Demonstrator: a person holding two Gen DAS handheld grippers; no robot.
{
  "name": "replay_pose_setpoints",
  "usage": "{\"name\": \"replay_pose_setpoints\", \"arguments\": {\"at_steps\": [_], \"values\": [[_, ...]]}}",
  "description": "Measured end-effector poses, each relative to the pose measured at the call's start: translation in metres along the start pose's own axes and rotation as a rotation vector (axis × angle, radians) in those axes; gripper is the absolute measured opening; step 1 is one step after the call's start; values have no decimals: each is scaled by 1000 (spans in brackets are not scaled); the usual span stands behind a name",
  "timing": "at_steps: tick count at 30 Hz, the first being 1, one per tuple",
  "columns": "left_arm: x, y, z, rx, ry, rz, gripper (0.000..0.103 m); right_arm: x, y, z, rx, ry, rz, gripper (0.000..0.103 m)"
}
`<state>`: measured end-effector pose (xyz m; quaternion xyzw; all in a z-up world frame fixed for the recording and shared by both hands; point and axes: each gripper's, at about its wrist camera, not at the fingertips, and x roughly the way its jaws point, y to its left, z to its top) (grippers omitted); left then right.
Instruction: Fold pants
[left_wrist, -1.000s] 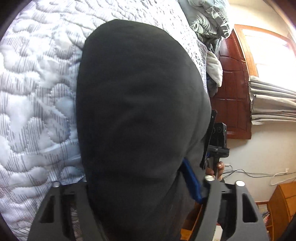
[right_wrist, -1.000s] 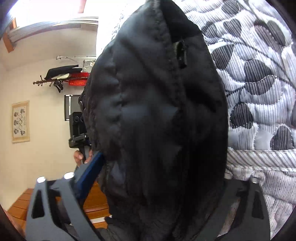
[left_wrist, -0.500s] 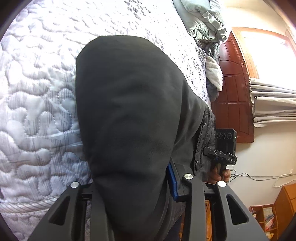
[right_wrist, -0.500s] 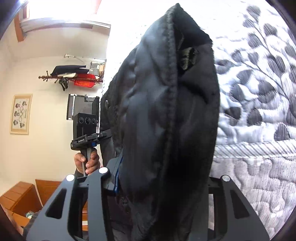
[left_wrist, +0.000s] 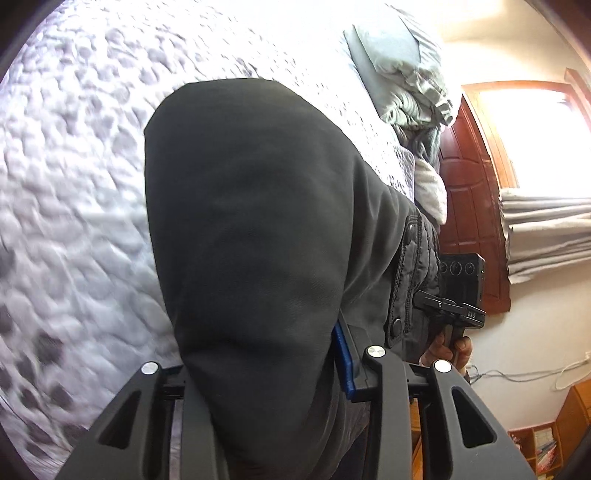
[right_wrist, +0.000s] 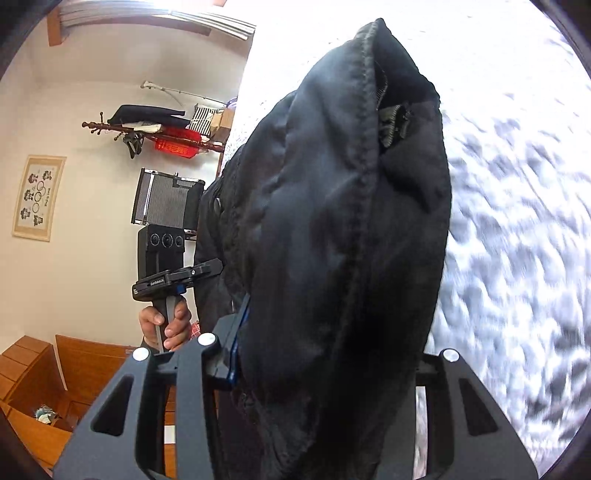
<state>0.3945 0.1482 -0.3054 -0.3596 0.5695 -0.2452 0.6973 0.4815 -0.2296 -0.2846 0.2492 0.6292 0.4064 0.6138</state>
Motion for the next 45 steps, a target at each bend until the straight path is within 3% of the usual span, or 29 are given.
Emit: {"name": "replay_pose_setpoints", "arguments": {"at_steps": [8, 14, 18, 20, 22, 29, 33, 35, 38, 42, 45], "values": [[-16, 56, 69, -100, -8, 20, 36, 64, 4, 82, 0, 44, -25, 42], [-10, 92, 88, -152, 8, 14, 39, 99, -21, 109, 50, 84, -58, 46], [-7, 104, 83, -143, -4, -9, 47, 105, -32, 105, 52, 92, -61, 53], [-10, 110, 79, -146, -31, -13, 57, 110, -26, 106, 65, 86, -68, 66], [-16, 112, 72, -146, -61, -10, 61, 106, -24, 102, 75, 69, -77, 70], [-69, 87, 33, -50, -306, 110, 73, 53, -16, 72, 63, -77, -97, 74], [-60, 71, 18, 17, -301, 272, 73, 49, -15, 55, 33, -91, -228, 74], [-51, 74, 14, 19, -289, 319, 75, 51, -17, 52, 30, -90, -281, 76], [-44, 83, 13, -20, -297, 308, 77, 56, -16, 50, 1, -94, -336, 77], [-62, 86, 7, -57, -345, 228, 75, 39, -9, 44, 9, -147, -315, 77], [-87, 76, -4, -41, -409, 200, 82, 23, 5, 29, 7, -211, -303, 81]]}}
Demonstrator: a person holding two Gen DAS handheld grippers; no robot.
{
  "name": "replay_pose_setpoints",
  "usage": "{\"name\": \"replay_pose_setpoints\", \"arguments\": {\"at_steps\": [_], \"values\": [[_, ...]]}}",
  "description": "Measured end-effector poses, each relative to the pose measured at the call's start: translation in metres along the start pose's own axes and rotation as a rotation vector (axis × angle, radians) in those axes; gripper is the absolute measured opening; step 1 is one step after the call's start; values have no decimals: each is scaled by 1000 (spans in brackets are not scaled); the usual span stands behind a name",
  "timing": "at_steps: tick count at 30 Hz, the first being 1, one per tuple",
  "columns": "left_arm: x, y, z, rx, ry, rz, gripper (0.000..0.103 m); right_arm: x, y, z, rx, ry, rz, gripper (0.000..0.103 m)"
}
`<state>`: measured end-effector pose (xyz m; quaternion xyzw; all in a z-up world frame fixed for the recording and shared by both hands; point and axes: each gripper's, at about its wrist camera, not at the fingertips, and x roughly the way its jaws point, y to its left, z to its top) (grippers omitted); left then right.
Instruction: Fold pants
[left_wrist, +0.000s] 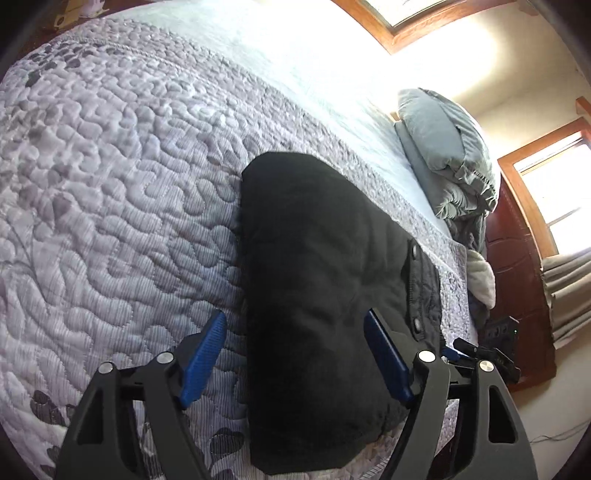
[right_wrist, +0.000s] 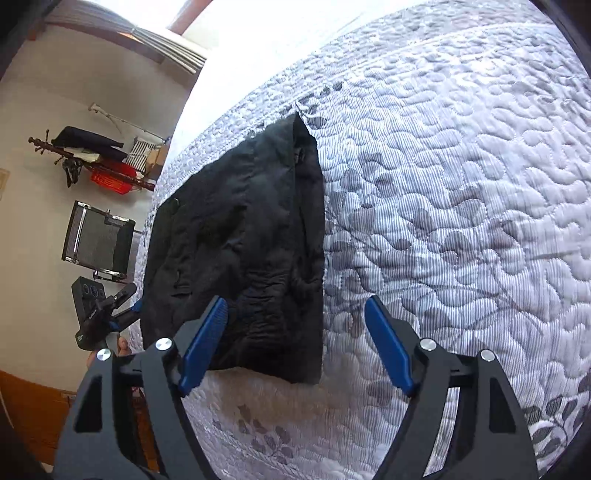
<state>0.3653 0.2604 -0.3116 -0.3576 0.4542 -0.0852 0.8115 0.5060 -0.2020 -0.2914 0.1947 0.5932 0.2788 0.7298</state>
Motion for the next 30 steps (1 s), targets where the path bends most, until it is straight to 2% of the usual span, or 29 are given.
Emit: {"name": "replay_pose_setpoints", "arguments": {"at_steps": [2, 5, 9, 15, 21, 23, 26, 30], "values": [[-21, -1, -3, -2, -48, 23, 93, -13, 9, -10, -6, -36, -29, 91], [-49, -7, -16, 6, -98, 66, 98, -27, 13, -34, 24, -63, -100, 91], [-86, -17, -45, 19, -131, 181, 99, -39, 20, -67, 75, -78, -178, 92], [-145, -58, -103, 131, -206, 357, 99, -96, 64, -135, -14, -221, -258, 96], [-196, -119, -159, 226, -264, 385, 99, -155, 120, -199, -115, -367, -322, 98], [-211, -142, -175, 269, -276, 377, 99, -176, 137, -221, -136, -402, -309, 99], [-237, -171, -198, 315, -305, 358, 99, -195, 157, -246, -163, -426, -304, 99], [-267, -204, -225, 358, -334, 369, 99, -221, 190, -276, -237, -458, -329, 99]]}}
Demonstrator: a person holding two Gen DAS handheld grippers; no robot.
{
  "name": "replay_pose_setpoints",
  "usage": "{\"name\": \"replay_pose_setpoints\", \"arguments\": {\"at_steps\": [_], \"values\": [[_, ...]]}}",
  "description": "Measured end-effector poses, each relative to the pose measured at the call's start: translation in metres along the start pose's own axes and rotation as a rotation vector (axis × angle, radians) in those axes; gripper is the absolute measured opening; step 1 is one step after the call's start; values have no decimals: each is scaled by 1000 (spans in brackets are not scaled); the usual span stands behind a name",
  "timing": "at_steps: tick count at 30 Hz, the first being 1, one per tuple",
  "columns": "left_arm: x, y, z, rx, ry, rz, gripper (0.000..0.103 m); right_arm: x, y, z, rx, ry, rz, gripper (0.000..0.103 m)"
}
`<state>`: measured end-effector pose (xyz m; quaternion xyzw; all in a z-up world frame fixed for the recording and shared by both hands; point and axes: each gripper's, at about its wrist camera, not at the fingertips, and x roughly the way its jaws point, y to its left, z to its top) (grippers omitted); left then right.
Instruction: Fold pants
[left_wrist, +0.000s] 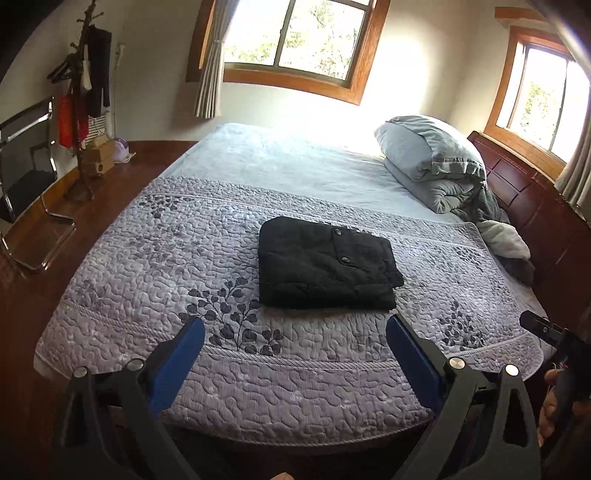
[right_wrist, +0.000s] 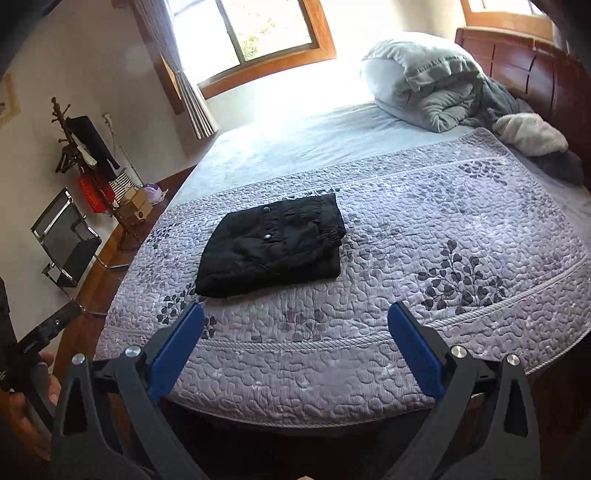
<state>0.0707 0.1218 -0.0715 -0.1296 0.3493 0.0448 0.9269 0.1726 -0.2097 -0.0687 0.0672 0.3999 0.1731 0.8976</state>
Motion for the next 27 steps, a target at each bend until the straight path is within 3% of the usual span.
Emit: {"name": "replay_pose_setpoints", "arguments": {"at_steps": [4, 12, 24, 27], "values": [[-37, -18, -5, 16, -7, -8, 99, -41, 25, -7, -44, -51, 10, 99], [-96, -46, -21, 72, -69, 70, 99, -97, 71, -20, -166, -115, 59, 99], [-128, -52, -43, 42, -84, -10, 99, -126, 97, -43, -232, -132, 98, 99], [-131, -53, -43, 51, -91, 11, 99, -129, 100, -45, -244, -138, 86, 99]]}}
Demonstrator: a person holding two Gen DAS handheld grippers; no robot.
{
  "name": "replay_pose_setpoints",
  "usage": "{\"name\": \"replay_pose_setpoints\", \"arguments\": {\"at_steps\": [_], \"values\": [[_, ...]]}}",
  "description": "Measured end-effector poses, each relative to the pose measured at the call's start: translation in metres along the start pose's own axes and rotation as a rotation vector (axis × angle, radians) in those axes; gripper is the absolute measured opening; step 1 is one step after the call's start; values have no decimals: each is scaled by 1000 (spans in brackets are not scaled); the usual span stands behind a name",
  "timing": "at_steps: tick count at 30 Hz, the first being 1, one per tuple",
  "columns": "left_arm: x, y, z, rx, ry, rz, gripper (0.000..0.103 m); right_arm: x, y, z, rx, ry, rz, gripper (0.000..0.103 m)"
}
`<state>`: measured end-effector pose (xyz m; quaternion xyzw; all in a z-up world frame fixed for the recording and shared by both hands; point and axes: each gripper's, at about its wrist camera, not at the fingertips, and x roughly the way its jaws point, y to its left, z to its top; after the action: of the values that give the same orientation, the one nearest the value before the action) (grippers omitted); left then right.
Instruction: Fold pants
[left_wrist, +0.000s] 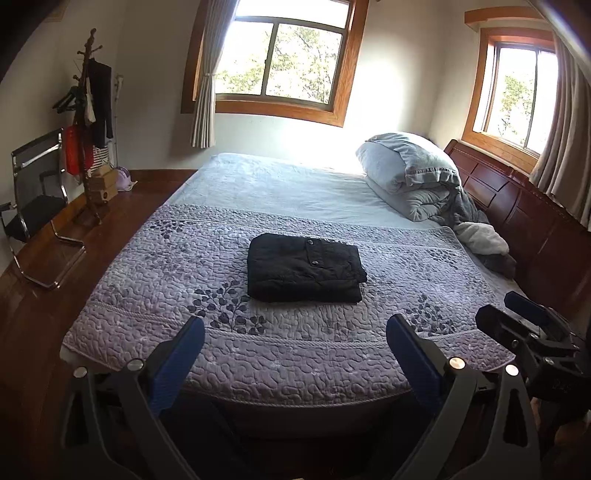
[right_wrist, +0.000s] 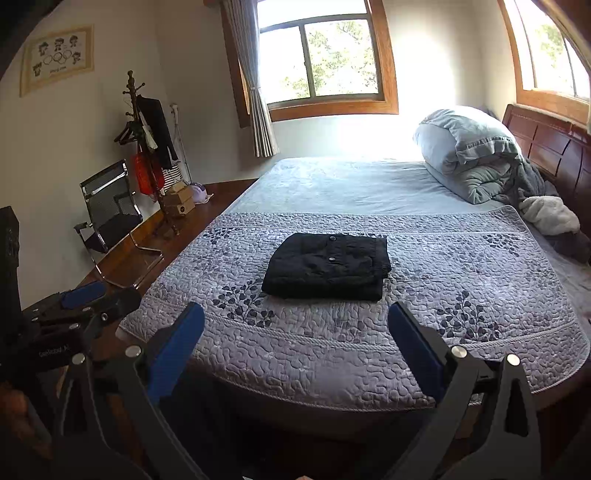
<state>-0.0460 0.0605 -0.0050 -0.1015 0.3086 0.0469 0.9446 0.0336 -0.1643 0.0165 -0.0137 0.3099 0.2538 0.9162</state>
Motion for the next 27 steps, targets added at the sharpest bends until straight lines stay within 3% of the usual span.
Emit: {"name": "replay_pose_setpoints", "arguments": {"at_steps": [8, 15, 27], "values": [[1, 0, -1, 6, -15, 30, 99, 0, -1, -2, -10, -10, -17, 99], [3, 8, 3, -39, -34, -17, 99, 6, -3, 1, -13, -4, -20, 99], [11, -4, 5, -1, -29, 28, 99, 22, -2, 3, -25, 16, -22, 99]]}}
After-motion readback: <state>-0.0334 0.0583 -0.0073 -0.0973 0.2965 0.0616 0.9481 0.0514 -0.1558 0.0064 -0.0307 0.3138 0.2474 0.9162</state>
